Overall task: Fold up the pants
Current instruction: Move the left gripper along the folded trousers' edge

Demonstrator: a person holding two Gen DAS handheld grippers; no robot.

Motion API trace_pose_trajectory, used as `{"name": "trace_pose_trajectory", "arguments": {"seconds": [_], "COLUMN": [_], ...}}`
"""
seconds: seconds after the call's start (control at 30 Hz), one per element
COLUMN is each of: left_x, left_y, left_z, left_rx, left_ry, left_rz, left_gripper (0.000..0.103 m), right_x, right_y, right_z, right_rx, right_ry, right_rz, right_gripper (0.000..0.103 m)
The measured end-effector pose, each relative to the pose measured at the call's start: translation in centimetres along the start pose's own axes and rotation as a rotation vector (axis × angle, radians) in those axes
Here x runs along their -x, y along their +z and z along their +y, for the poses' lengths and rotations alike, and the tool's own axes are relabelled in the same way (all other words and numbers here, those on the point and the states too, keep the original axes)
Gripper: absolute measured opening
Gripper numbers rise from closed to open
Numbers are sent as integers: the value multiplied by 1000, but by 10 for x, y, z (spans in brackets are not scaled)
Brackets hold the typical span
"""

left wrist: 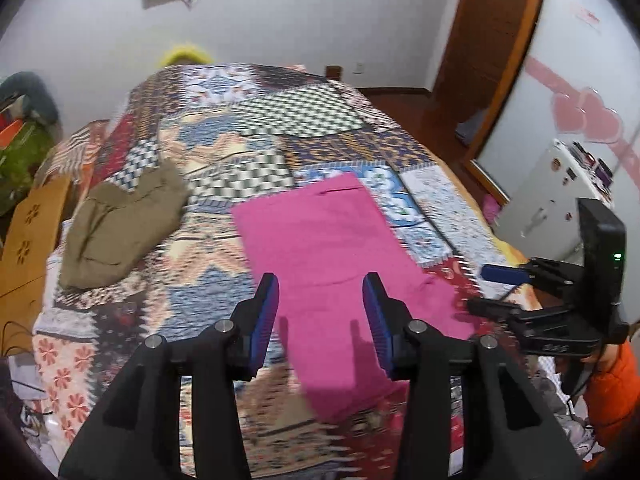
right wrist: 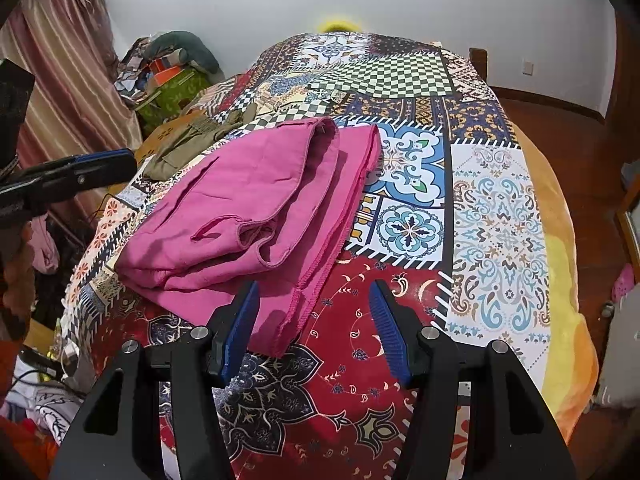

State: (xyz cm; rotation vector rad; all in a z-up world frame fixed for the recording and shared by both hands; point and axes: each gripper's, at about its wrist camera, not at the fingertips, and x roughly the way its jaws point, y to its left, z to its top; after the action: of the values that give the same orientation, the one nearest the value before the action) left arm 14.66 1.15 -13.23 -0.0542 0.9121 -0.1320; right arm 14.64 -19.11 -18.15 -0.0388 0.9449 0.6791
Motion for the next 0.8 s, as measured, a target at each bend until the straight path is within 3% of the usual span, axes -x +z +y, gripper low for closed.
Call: {"name": "trace_pose_trajectory", "arguments": {"seconds": [0.2, 0.37, 0.5, 0.63, 0.8], "left_x": [-10, -38, -57, -62, -67], "left_y": [-8, -22, -32, -34, -40], "left_z": [33, 41, 31, 21, 20], "left_rx": [20, 56, 13, -60, -73], "left_ry": [59, 2, 9, 56, 56], "left_rz": [22, 109, 152, 140, 173], "left_gripper": [44, 44, 44, 44, 44], "right_x": [0, -11, -24, -32, -41], "right_y": [0, -2, -5, -5, 1], "right_z": [7, 13, 14, 17, 11], "right_rx": [16, 30, 28, 64, 63], "right_ry": [10, 14, 17, 13, 39], "right_rz": [3, 28, 61, 79, 85], "right_gripper": [53, 53, 53, 53, 53]}}
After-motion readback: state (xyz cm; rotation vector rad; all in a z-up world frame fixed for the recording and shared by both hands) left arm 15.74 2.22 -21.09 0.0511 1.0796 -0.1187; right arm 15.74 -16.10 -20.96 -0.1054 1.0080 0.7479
